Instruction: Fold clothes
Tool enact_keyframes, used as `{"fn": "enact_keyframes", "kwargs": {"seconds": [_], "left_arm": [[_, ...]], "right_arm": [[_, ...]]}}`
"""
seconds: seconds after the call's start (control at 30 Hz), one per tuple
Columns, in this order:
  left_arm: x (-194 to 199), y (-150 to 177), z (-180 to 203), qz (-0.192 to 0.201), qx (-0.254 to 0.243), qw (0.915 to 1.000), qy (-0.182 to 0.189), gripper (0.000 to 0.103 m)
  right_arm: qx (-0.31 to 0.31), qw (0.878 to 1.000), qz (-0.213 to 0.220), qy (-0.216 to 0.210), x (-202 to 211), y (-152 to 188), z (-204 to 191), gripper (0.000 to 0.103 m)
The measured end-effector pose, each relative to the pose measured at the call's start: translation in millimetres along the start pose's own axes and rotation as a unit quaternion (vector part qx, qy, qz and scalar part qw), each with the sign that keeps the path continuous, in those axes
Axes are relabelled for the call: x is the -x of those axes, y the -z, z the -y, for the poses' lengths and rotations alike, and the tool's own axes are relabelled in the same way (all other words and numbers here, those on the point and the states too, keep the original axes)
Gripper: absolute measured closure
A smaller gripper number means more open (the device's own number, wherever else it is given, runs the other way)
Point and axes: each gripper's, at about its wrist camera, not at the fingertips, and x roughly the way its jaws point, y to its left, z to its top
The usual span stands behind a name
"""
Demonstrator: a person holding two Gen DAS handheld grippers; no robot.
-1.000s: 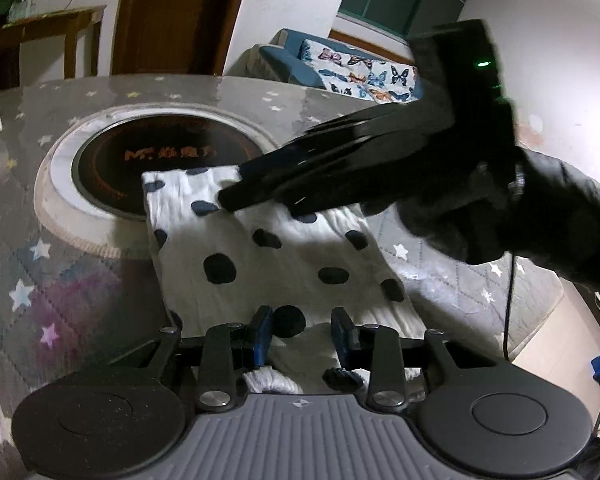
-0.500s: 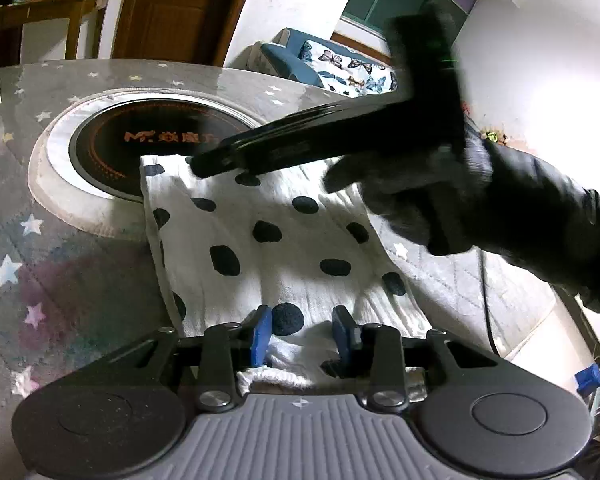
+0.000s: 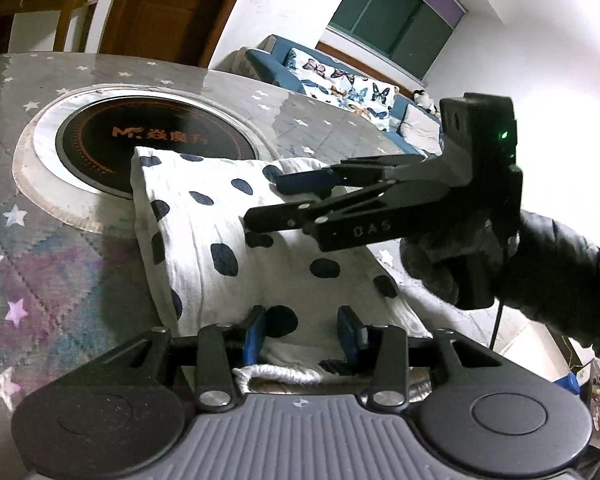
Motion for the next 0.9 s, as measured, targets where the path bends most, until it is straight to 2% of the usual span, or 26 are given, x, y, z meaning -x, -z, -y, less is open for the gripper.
{"fn": "enact_keyframes", "kwargs": {"seconds": [0.07, 0.27, 0.4, 0.9], "left_arm": [[-1, 0, -1, 0.001, -0.002, 1.0000, 0.003, 0.060], [-3, -1, -6, 0.005, -0.009, 0.9998, 0.017, 0.059], [-3, 0, -9, 0.007, -0.009, 0.9995, 0.029, 0.058], [-6, 1, -21, 0.010, -0.011, 0.9962, 0.086, 0.046]], "right_arm": [[0.000, 1.000, 0.002, -0.001, -2, 2, -2, 0.021], [0.012, 1.000, 0.002, 0.006, -6, 6, -9, 0.011], [0.019, 1.000, -0.004, 0.013, -10, 7, -15, 0.000], [0.013, 0.999, 0.016, 0.040, -15, 13, -23, 0.000]]}}
